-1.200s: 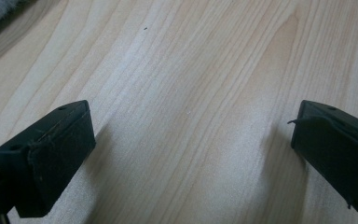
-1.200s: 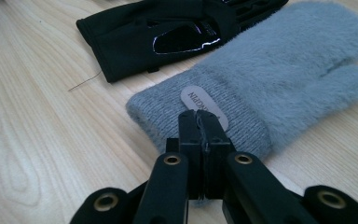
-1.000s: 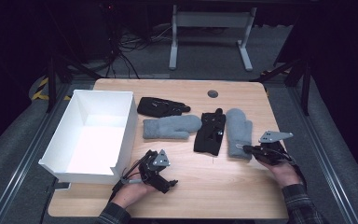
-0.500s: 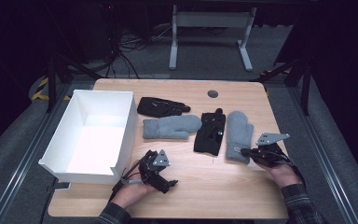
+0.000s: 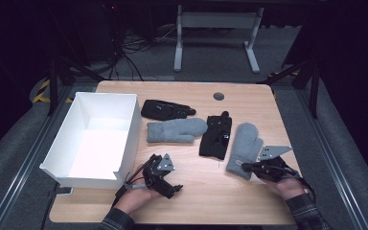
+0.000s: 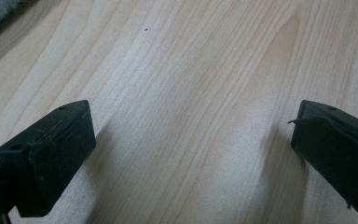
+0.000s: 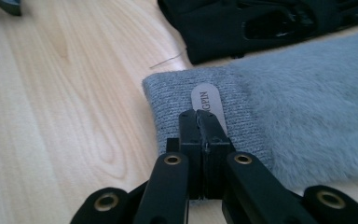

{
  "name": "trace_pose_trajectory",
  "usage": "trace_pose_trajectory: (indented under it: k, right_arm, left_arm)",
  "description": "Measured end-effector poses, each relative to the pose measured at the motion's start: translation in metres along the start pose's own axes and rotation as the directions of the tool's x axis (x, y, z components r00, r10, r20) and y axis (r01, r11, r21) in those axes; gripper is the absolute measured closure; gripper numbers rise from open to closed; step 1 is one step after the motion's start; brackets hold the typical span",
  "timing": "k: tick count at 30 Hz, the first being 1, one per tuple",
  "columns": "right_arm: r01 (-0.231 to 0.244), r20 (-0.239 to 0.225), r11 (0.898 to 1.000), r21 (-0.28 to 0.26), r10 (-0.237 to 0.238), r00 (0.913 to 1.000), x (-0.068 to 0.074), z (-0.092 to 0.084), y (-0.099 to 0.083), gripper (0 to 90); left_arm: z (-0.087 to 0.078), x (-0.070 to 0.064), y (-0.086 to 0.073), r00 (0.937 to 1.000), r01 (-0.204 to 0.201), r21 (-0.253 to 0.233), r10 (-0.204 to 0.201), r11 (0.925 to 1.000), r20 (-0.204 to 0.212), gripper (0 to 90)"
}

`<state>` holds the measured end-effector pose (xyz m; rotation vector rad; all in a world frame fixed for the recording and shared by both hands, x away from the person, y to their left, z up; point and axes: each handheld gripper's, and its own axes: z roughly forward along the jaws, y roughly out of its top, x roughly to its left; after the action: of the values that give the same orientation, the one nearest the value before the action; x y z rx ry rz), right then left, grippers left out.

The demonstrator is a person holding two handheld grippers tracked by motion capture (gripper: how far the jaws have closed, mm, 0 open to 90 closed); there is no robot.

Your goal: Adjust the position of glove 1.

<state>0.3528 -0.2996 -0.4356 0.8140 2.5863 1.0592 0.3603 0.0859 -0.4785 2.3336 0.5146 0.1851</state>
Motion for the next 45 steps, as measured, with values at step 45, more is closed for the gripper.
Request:
trace_pose_trajectory:
  k: [45]
  right_arm:
    - [0.111, -0.162, 0.993, -0.048, -0.117, 0.9797, 0.045, 0.023, 0.038, 90.0]
  left_arm:
    - [0.0, 0.0, 0.0, 1.0, 0.001, 0.0, -0.001, 1.0, -0.002, 0.1]
